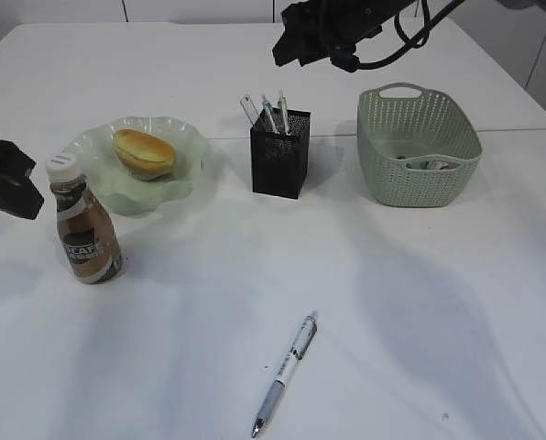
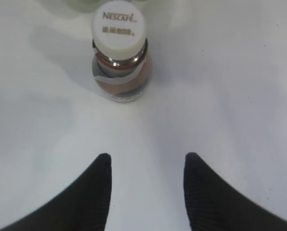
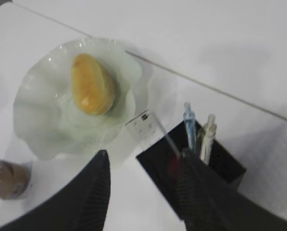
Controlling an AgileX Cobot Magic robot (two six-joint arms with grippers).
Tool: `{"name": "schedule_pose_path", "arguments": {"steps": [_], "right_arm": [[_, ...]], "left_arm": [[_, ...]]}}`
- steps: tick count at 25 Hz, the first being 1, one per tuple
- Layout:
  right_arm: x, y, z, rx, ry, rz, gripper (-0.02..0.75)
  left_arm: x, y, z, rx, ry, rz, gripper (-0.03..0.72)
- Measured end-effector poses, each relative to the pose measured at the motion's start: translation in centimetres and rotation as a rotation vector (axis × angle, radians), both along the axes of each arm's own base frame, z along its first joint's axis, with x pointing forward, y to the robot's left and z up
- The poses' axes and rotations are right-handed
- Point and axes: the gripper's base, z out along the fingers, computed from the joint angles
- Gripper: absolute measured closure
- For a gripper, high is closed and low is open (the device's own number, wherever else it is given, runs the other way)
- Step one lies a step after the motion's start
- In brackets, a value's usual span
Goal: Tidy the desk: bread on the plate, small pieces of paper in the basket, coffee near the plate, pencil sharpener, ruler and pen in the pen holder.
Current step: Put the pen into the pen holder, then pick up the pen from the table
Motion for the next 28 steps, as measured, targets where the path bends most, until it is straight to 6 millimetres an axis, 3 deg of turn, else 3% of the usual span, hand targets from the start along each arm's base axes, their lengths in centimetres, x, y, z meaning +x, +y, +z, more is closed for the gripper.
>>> {"name": "schedule_pose_path", "arguments": {"steps": [5, 9, 14, 18, 22, 28], "right_arm": [[-1.7, -0.3, 0.7, -0.054, 0.121, 0.046, 0.396], [-2.3, -1.6, 2.4, -0.147, 0.135, -0.077, 0.442], [-4.5, -3.6, 6.7, -0.224, 0.09, -0.233, 0.449], [-6.6, -3.9, 8.4, -0.227, 0.102, -0.251, 0.449], [-8.1, -3.7, 8.6, -0.241, 0.133, -0.243, 0.449], [-11.0, -3.9, 6.6, -0.289, 0.247, -0.224, 0.45]], "left_arm": [[0.0, 0.0, 0.0, -0.002, 0.0, 0.0, 0.348], [0.0, 0.0, 0.0, -0.005, 0.001, 0.001, 0.348], [0.0, 0.0, 0.0, -0.005, 0.001, 0.001, 0.348], [0.0, 0.0, 0.0, -0.007, 0.002, 0.002, 0.348], [0.0, -0.1, 0.0, -0.008, 0.004, 0.002, 0.348], [-0.2, 0.0, -0.1, -0.005, 0.019, 0.001, 0.348]]}}
